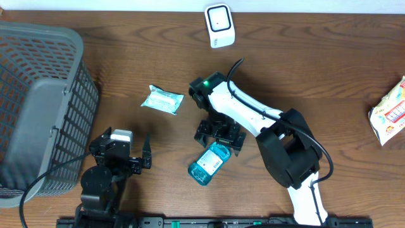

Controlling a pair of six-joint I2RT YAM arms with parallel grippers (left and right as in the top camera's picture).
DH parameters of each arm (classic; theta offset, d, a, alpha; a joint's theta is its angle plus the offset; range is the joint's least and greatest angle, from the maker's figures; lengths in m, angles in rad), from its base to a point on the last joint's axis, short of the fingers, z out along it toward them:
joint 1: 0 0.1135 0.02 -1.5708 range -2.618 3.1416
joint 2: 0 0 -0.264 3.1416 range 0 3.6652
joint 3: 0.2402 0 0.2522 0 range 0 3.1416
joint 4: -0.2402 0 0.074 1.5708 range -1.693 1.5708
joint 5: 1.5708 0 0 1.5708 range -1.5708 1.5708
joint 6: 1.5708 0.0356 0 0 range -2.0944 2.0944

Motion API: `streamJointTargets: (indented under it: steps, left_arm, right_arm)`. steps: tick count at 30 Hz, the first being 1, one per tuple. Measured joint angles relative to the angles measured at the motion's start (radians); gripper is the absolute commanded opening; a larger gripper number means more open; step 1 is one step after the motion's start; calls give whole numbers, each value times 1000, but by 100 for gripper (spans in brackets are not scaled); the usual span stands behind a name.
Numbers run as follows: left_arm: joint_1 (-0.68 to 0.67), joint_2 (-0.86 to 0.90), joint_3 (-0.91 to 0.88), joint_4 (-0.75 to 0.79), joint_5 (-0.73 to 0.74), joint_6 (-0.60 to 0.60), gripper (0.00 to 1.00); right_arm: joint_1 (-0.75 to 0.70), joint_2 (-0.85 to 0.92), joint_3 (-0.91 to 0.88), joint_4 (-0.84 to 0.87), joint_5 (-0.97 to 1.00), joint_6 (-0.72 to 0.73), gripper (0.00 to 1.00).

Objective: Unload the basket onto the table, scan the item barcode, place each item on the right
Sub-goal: 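Move the right gripper back over the blue mouthwash bottle, then lower the right gripper and grasp the mouthwash bottle by its neck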

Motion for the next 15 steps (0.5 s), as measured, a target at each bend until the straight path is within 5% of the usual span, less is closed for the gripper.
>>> streamJointTargets:
  steps: [10, 15]
  left_arm:
    - [0, 0, 0, 0, 0, 0, 98]
    - [0, 0, 0, 0, 0, 0, 98]
  right_arm:
    - [34, -15, -125, 181, -15, 5, 99]
    - [33, -29, -156, 214, -43, 8, 75]
